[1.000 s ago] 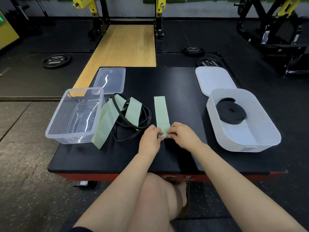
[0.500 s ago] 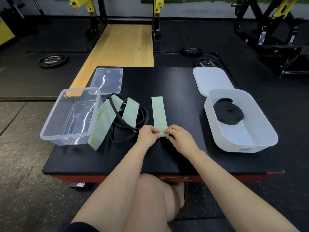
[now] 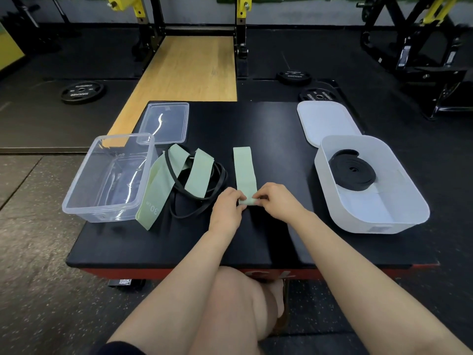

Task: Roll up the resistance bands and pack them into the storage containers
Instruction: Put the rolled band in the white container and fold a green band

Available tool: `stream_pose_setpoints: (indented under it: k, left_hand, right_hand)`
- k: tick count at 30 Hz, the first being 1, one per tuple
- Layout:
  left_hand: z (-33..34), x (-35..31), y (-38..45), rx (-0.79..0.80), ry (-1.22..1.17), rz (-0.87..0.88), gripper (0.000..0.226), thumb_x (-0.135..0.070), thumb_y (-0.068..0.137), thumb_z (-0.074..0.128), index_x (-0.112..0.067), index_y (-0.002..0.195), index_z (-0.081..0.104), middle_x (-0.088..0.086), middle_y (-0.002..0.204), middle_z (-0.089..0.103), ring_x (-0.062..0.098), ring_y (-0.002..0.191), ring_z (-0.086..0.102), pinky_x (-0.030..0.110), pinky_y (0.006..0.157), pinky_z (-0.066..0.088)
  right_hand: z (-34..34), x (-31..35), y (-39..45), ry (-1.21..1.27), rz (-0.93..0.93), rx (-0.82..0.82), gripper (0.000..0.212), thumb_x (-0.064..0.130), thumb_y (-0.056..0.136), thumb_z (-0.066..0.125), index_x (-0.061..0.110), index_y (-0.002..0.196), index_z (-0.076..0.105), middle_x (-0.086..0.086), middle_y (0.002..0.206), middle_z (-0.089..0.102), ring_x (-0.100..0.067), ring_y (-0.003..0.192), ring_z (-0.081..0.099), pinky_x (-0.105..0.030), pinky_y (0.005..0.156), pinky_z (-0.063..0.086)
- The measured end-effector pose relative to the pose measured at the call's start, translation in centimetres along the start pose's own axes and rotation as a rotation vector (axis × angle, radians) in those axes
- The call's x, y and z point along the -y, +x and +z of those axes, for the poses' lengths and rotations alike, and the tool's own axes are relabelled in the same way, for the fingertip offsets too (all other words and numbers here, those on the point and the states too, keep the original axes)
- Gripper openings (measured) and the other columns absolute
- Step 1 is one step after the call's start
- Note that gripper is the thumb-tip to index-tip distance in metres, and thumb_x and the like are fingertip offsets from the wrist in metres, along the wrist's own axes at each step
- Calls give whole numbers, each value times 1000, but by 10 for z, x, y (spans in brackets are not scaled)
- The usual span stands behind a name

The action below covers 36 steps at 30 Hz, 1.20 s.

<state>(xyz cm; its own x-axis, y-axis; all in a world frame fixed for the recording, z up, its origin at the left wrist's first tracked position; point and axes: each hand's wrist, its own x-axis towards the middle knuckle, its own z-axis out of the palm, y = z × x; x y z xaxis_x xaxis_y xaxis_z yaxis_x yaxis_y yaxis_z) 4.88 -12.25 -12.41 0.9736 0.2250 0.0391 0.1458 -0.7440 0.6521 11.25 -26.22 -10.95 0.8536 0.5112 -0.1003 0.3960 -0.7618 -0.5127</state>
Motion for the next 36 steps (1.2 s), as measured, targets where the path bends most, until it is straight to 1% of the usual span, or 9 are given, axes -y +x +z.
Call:
stream_pose_setpoints:
  k: [3, 5, 9, 16, 21, 25, 28, 32, 36]
  left_hand:
    - [-3, -2, 8, 41, 16, -55, 15, -6, 89, 59, -7, 103, 63, 3, 108, 58, 20, 99, 57, 28, 86, 45]
    - [-6, -3, 14, 80, 35, -72, 16, -7, 90, 58, -7, 105, 63, 6, 107, 59, 23, 100, 57, 30, 86, 45]
    - [-8, -4, 24, 122, 73, -75, 18, -8, 90, 59, -6, 106, 64, 6, 111, 59, 24, 104, 57, 34, 92, 45]
    - [-7, -2, 26, 75, 79, -42, 23, -14, 92, 57, -10, 113, 64, 3, 115, 56, 20, 106, 56, 28, 88, 41]
    - [-5, 0, 18, -18, 96, 76, 22, -13, 91, 57, -11, 112, 64, 1, 110, 57, 17, 103, 55, 27, 85, 44]
    - [-5, 3, 17, 23, 174, 136, 26, -14, 90, 59, -9, 116, 62, 2, 112, 54, 18, 105, 51, 29, 86, 43]
    - [-6, 0, 23, 43, 192, 118, 21, -11, 90, 59, -7, 109, 63, 4, 108, 55, 20, 102, 53, 28, 82, 42]
    - [-9, -3, 36, 75, 136, 20, 17, -9, 88, 60, -8, 105, 65, 4, 108, 58, 22, 100, 56, 28, 82, 42]
    - [-12, -3, 43, 114, 72, -41, 19, -9, 86, 64, -8, 105, 67, 5, 109, 60, 23, 102, 57, 32, 89, 45]
  right_hand:
    - [1, 2, -3, 0, 17, -37, 25, 17, 94, 56, 12, 116, 68, -2, 113, 62, -20, 103, 58, -22, 83, 41]
    - [6, 3, -7, -21, -16, -109, 24, 17, 95, 54, 13, 115, 68, -2, 111, 62, -20, 102, 57, -26, 85, 44]
    - [16, 1, -17, -49, -94, -247, 21, 20, 93, 58, 13, 110, 68, 3, 108, 61, -16, 97, 56, -24, 74, 41]
    - [15, 0, -4, -48, -94, -196, 21, 14, 91, 60, 9, 110, 67, 0, 108, 62, -21, 98, 58, -29, 80, 45]
    - [6, 0, 8, -31, -39, -102, 23, 17, 93, 58, 10, 112, 68, -2, 110, 62, -21, 101, 58, -30, 89, 45]
    - [1, 0, 15, -13, -20, -64, 23, 18, 92, 60, 10, 112, 68, -3, 110, 61, -20, 101, 58, -28, 89, 44]
    - [-1, 0, 17, -5, -18, -56, 22, 18, 92, 60, 10, 110, 69, -3, 109, 60, -20, 100, 58, -29, 88, 45]
    - [5, 0, 12, -16, -32, -157, 23, 22, 94, 55, 12, 112, 68, 0, 107, 60, -19, 96, 57, -29, 82, 45]
    - [14, -3, 5, -18, -114, -279, 18, 19, 94, 55, 12, 103, 69, 2, 103, 62, -18, 93, 58, -30, 76, 47]
